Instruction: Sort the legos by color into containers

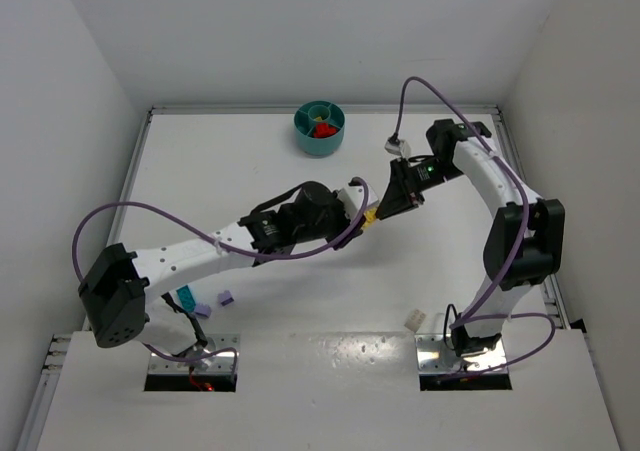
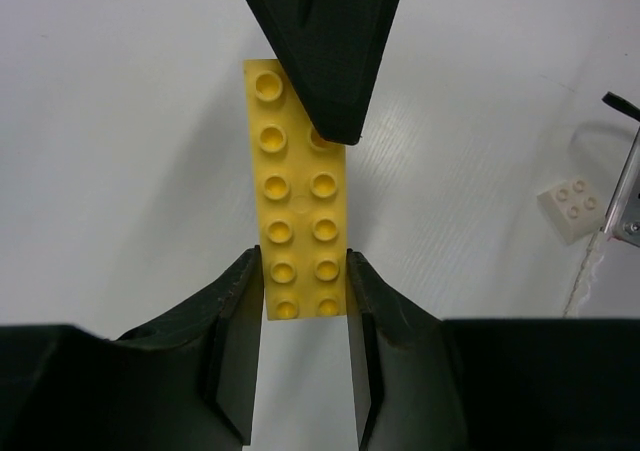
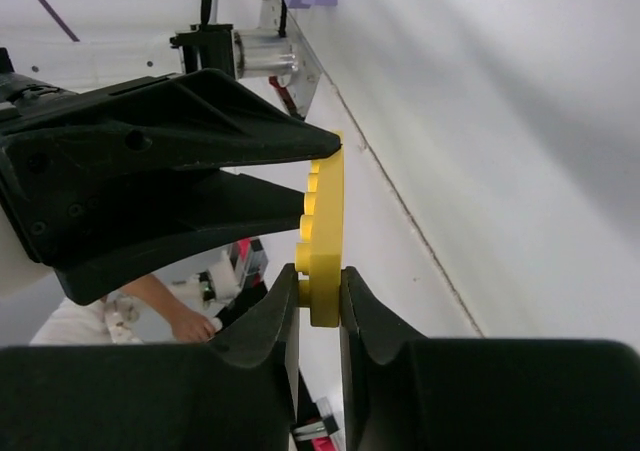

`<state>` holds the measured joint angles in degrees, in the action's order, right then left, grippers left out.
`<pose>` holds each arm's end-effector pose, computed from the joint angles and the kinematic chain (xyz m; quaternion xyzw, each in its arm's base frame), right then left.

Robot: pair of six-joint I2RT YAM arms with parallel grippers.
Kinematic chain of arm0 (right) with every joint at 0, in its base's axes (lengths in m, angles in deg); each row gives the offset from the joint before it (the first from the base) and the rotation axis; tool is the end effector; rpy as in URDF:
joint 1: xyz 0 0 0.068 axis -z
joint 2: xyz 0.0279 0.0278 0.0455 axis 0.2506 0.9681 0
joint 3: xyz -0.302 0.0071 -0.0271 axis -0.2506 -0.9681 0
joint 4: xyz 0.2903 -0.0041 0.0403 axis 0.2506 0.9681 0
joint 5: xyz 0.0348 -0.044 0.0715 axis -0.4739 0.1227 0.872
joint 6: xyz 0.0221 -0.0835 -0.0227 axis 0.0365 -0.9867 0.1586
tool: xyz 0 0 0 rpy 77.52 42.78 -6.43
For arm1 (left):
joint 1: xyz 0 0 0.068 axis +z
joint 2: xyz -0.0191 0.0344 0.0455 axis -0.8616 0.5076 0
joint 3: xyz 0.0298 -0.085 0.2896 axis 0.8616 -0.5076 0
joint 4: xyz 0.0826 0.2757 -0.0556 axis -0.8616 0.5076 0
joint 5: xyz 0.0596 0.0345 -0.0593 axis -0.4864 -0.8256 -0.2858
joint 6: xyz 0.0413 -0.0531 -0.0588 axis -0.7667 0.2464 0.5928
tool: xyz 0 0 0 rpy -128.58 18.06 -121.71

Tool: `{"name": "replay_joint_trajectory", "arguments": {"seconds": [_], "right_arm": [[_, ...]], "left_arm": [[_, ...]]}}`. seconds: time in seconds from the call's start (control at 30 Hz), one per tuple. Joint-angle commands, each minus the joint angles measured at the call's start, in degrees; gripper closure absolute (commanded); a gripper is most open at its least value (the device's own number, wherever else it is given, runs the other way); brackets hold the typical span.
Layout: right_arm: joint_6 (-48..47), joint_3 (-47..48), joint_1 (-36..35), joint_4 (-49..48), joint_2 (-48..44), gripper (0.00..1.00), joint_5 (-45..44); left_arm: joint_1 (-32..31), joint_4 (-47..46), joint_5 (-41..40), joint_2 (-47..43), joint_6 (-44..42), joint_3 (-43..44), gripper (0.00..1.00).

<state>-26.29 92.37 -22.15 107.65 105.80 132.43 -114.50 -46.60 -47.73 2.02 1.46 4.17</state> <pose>0.3418 0.1163 0.2655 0.1072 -0.8534 -0.5100 0.0129 0.2207 -0.3250 0.2959 0.4079 0.7359 -0.2740 0.4658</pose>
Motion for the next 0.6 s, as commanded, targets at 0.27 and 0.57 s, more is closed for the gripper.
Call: {"name": "replay_joint_trajectory", "arguments": {"seconds": [0.27, 0.57], "right_arm": [[3.1, 11.7, -1.1, -6.3, -0.7, 1.0, -7.0], [5.5, 32.9, 0.0, -9.1, 7.6, 1.0, -21.6]], "left_arm": [[1.0, 3.0, -0.5, -3.2, 4.2, 3.7, 0.39], [14.5, 15.8, -4.1, -6.6, 12.0, 10.3, 0.0]]}}
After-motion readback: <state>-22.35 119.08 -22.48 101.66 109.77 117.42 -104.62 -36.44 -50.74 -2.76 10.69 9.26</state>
